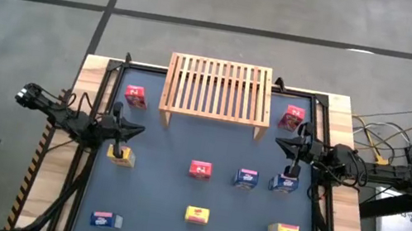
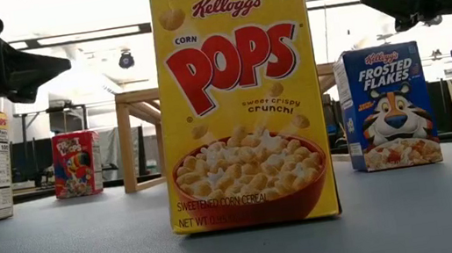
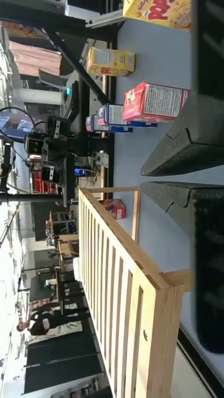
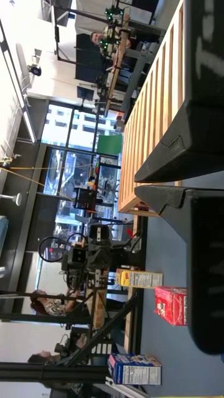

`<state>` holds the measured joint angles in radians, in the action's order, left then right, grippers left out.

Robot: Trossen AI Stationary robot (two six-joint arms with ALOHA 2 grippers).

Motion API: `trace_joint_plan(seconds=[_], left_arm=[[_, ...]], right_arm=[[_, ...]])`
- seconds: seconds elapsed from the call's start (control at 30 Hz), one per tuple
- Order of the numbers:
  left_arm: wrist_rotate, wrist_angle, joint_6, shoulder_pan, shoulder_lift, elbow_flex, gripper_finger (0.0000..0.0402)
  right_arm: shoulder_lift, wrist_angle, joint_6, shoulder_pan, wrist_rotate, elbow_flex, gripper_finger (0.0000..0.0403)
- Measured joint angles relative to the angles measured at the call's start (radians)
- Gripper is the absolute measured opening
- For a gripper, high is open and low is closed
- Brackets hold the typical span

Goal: Stack cereal on shelf
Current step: Put the top left red cereal box on the shelf

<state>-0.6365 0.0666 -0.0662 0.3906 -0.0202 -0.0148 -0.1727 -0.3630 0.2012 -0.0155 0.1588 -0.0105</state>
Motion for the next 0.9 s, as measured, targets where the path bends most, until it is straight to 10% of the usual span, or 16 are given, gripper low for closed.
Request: trace_joint_plan(seconds=[0.9], left_arm=[[0.000, 0.152, 0.199, 0.000, 0.000, 0.000, 0.0009]], right_arm=[[0.000, 0.000, 0.000, 0.000, 0.000, 0.000, 0.0009]])
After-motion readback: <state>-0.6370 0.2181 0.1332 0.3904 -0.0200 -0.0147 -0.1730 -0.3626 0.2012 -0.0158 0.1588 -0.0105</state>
